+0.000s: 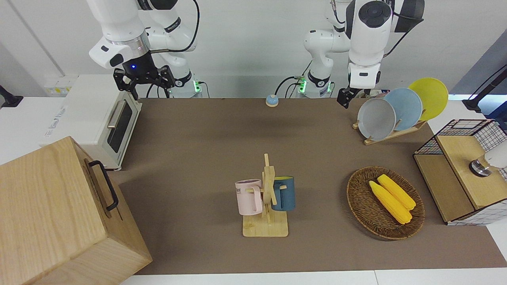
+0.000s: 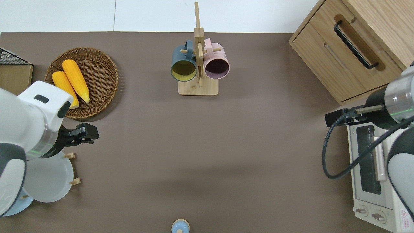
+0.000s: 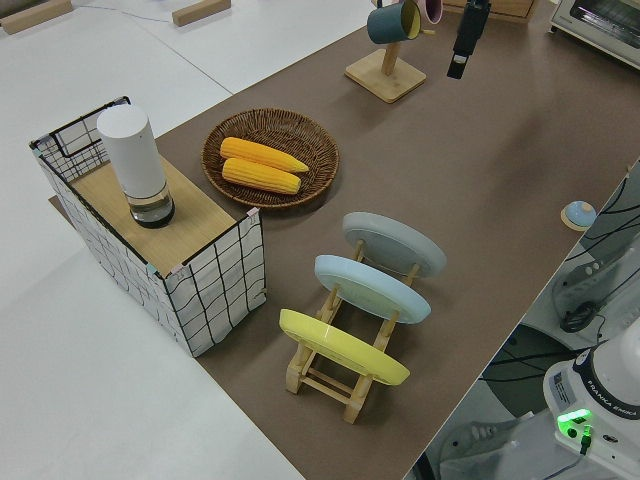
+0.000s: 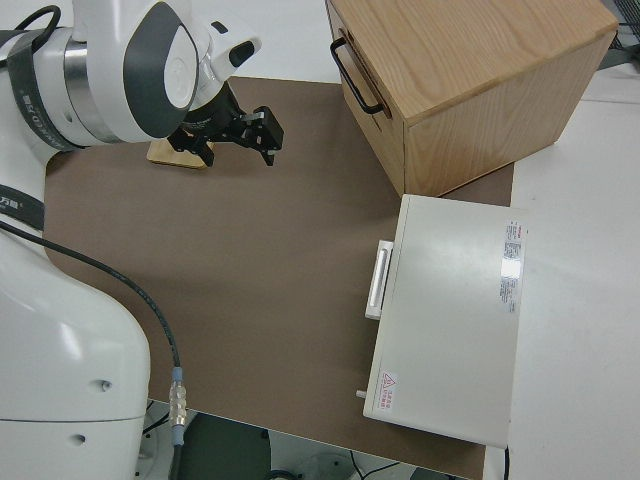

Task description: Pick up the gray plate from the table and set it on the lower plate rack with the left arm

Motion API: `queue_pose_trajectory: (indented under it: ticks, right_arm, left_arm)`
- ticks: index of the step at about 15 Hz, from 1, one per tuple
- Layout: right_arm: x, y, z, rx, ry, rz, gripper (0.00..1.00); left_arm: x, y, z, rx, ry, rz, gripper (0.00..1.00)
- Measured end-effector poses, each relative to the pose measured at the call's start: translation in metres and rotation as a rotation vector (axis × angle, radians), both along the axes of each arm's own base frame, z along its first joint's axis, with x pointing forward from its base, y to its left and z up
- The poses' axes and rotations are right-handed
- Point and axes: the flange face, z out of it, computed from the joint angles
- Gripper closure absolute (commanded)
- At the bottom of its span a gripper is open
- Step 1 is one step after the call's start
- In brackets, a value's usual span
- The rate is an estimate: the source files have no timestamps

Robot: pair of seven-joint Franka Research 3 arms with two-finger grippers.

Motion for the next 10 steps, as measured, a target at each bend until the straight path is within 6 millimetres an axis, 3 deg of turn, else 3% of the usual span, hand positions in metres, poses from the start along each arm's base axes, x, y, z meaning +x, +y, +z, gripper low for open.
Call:
queue_pose_trajectory:
  ticks: [5,10]
  right_arm:
    - [0.0,0.0,0.0,0.0,0.0,0.0,0.017]
    - [0.0,0.0,0.0,0.0,0.0,0.0,0.017]
  left_arm:
    - [0.014,0.042,0.017,-0.134,-0.046,-0.113,0.0]
    - [0.018,0.055,0.023,-0.144,-0.072,-0.208,0.0]
